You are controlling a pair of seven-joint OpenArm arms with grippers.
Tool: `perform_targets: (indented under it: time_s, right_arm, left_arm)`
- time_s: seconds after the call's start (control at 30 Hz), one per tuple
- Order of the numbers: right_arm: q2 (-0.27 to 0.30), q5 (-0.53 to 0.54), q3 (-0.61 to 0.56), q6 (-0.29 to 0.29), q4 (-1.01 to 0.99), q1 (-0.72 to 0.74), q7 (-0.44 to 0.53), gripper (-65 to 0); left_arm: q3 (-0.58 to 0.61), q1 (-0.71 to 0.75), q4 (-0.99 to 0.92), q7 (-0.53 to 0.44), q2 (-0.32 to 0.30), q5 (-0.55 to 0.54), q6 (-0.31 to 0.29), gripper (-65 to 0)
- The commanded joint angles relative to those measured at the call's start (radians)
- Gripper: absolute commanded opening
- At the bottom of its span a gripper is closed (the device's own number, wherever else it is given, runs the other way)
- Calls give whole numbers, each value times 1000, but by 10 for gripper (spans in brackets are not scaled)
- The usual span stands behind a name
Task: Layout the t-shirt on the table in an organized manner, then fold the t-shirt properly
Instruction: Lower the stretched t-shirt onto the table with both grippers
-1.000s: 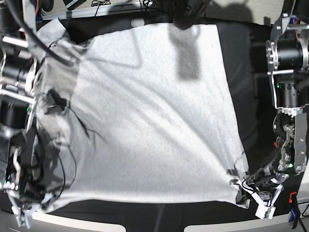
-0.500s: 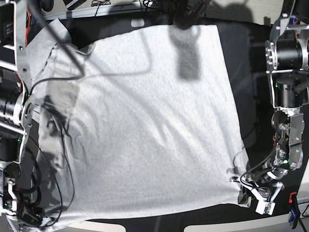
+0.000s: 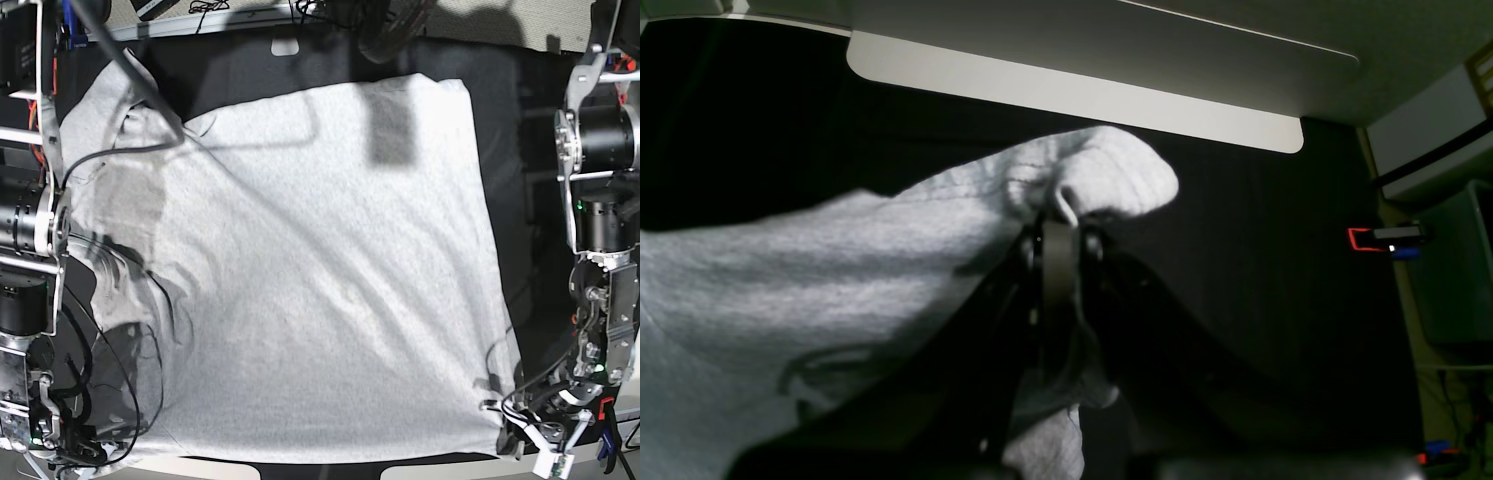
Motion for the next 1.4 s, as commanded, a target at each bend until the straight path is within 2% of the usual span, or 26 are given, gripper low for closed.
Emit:
perform_targets:
  time_s: [0.0, 0.27, 0.43, 0.63, 1.2, 1.23, 1.3, 1.33, 1.37]
  right_arm:
    - [10, -3, 3, -11, 19, 48, 35, -650]
    - [8, -31, 3, -11, 19, 48, 107, -650]
    - [2, -30, 3, -11, 19, 48, 117, -650]
    - [-3, -30, 3, -11, 19, 48, 135, -650]
    - [-3, -39, 3, -11, 19, 48, 137, -650]
    - [-3, -56, 3, -11, 19, 48, 147, -615]
    - [-3, -92, 3, -11, 19, 48, 157, -428]
    - [-3, -109, 3, -12, 19, 48, 157, -362]
    - [-3, -111, 3, -12, 19, 48, 157, -327]
  left_arm:
    - [14, -41, 0, -38, -8, -7, 8, -650]
    - [145, -41, -29, -189, -8, 6, 8, -650]
    - [146, -41, -29, -192, -12, 68, 15, -650]
    - [146, -41, -29, -184, -11, 98, 188, -650]
    - [146, -41, -29, -184, -11, 98, 192, -650]
    - [146, -41, -29, -184, -11, 97, 192, -650]
    - [146, -41, -29, -184, -11, 97, 192, -650]
    - [146, -41, -29, -183, -11, 97, 192, -650]
    - [146, -41, -29, -184, -11, 97, 192, -650]
